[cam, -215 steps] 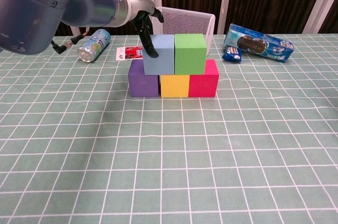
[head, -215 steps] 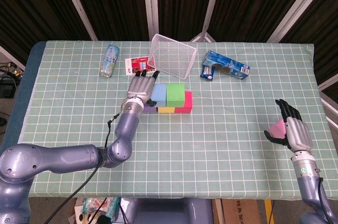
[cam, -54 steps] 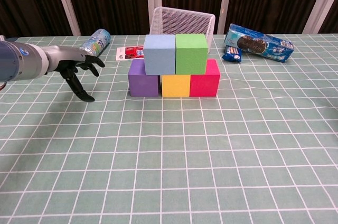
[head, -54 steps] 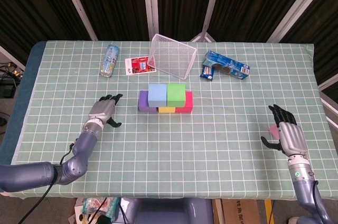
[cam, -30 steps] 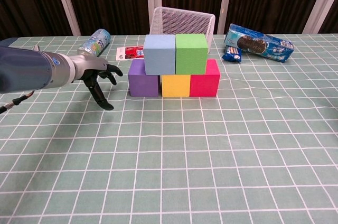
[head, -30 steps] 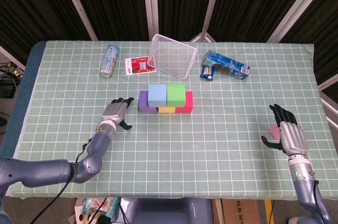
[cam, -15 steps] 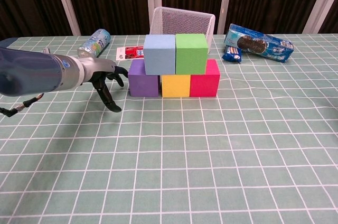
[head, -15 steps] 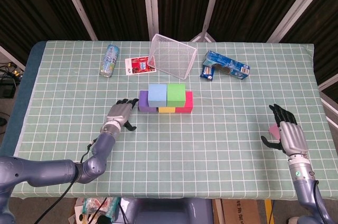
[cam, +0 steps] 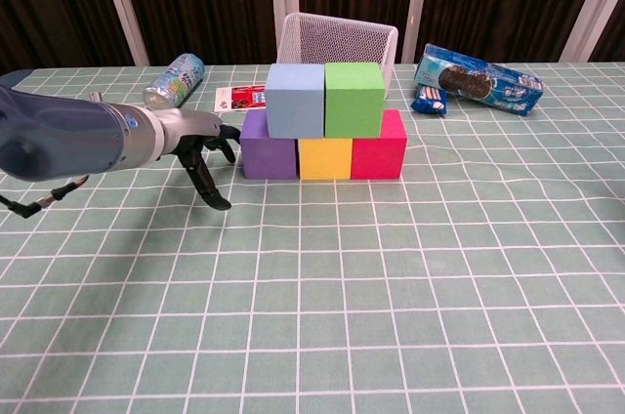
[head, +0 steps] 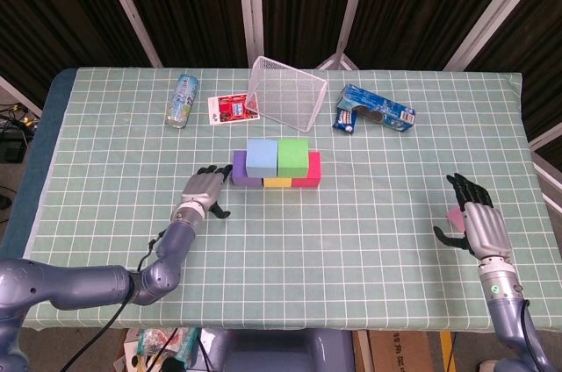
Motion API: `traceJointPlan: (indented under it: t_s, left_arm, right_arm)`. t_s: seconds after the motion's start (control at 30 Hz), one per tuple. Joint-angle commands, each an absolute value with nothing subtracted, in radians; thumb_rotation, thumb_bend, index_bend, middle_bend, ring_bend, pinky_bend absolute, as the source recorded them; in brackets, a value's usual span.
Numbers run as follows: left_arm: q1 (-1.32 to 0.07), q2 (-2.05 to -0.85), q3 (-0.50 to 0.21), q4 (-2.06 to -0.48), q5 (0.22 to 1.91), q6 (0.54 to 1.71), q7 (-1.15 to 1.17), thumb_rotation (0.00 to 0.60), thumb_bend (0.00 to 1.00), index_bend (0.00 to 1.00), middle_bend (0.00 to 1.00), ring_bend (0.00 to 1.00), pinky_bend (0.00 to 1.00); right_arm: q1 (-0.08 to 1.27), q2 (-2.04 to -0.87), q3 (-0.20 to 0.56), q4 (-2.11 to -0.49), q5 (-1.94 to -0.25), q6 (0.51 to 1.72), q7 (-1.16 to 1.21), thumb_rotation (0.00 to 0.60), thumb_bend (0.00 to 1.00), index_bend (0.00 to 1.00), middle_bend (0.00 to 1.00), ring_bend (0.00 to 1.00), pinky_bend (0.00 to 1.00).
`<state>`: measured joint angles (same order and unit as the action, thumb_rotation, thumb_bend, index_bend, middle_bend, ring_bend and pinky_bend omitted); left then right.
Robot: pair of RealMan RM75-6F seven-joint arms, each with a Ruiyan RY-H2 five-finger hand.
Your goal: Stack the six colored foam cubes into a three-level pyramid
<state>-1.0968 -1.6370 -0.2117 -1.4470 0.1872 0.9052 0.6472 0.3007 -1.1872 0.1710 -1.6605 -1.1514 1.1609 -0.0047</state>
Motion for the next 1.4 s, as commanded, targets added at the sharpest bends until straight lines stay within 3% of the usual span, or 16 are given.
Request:
traceJointPlan:
  t_s: [0.03,0.93,1.4]
  left_arm:
    - [-1.098,-1.640,-0.214,-1.446,0.189,0.906,0.647,0.600,0.31,0.00,0.12,0.02,0.05]
    - [-1.073,-1.617,-0.197,-1.471,0.215,0.925,0.637,0.600,0.31,0.00,0.12,0.02,0.05]
    - [-0.964,-1.446,-0.187,-1.700,0.406,1.029,0.540,0.600,0.30,0.00,0.12,0.02,0.05]
  right_arm:
    - [0.301,-1.187,0.172,-1.661,-1.150,1.161,-0.005,0.600,0.31,0.00,0.00,0.00,0.00]
    - [0.301,-1.186,0.168,-1.661,-1.151,1.159,-0.010,0.600,0.31,0.00,0.00,0.00,0.00]
    - [0.300,-1.184,0.164,-1.667,-1.157,1.163,-0.018,0.600,0.31,0.00,0.00,0.00,0.00]
